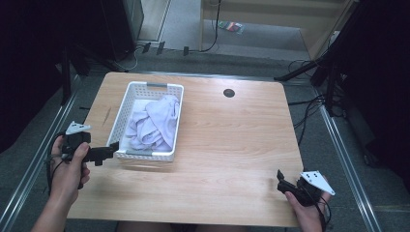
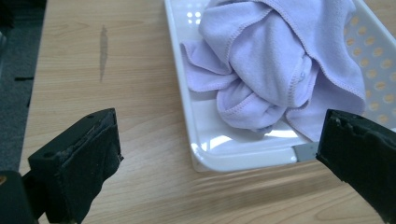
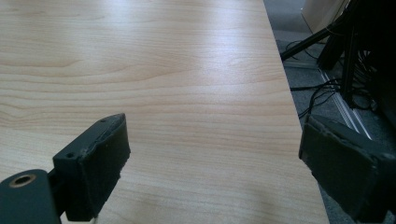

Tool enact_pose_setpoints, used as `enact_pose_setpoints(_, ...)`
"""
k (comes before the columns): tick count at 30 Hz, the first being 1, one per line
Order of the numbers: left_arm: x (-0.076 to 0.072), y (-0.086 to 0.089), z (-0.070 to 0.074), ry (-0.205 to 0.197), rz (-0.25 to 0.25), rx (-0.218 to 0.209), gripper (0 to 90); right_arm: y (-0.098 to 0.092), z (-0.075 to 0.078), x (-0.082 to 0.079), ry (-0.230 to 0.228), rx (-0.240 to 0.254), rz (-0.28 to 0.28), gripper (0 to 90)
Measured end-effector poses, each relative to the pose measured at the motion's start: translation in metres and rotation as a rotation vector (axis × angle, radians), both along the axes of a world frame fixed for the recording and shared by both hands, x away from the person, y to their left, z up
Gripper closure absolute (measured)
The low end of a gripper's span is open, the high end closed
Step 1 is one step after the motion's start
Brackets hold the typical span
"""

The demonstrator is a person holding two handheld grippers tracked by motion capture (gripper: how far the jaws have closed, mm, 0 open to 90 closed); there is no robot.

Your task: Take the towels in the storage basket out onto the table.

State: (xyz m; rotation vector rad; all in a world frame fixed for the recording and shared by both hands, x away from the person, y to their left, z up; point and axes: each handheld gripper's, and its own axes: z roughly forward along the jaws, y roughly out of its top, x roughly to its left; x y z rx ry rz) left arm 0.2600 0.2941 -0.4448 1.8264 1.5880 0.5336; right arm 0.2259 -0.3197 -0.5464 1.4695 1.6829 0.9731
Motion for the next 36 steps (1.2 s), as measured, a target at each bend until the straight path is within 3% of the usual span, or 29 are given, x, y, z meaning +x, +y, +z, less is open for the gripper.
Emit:
enact_pose_setpoints(3, 0.011, -0.007, 0.006, 0.046, -0.013, 0.029, 0.0, 0.000, 0.000, 0.000, 0.001, 0.000, 0.000, 8.7)
enact_pose_setpoints(5, 0.024, -0.012, 0.011, 0.086, -0.029, 0.025, 0.0, 0.000, 0.000, 0.000, 0.001, -0.001, -0.001, 8.7)
enact_pose_setpoints(6, 0.024, -0.012, 0.011, 0.086, -0.029, 0.025, 0.0, 0.000, 0.000, 0.000, 0.001, -0.001, -0.001, 8.7)
enact_pose_setpoints(9, 0.047, -0.019, 0.018, 0.122, -0.021, 0.028, 0.0, 0.001, 0.000, 0.000, 0.003, -0.003, -0.002, 8.7)
enact_pose_setpoints(10, 0.047, -0.019, 0.018, 0.122, -0.021, 0.028, 0.0, 0.001, 0.000, 0.000, 0.002, -0.003, -0.003, 8.7)
enact_pose_setpoints(14, 0.070, -0.033, 0.021, 0.167, -0.027, 0.046, 0.0, 0.000, 0.000, 0.001, 0.003, 0.001, -0.004, 8.8)
enact_pose_setpoints(17, 0.081, -0.043, 0.019, 0.191, -0.041, 0.102, 0.0, 0.000, 0.000, 0.001, 0.003, -0.001, -0.003, 8.8)
enact_pose_setpoints(19, 0.091, -0.051, 0.016, 0.218, -0.050, 0.109, 0.0, 0.000, 0.000, 0.001, 0.004, 0.000, -0.002, 8.8)
enact_pose_setpoints(24, 0.105, -0.065, 0.011, 0.248, -0.043, 0.121, 0.0, 0.000, 0.000, 0.000, 0.004, 0.004, -0.002, 8.8)
enact_pose_setpoints(27, 0.113, -0.077, 0.005, 0.261, -0.093, 0.128, 0.0, 0.000, 0.000, 0.001, 0.006, 0.006, -0.001, 8.7)
enact_pose_setpoints(36, 0.129, -0.093, -0.002, 0.288, -0.140, 0.129, 0.0, -0.001, 0.000, 0.001, 0.004, 0.004, 0.003, 8.7)
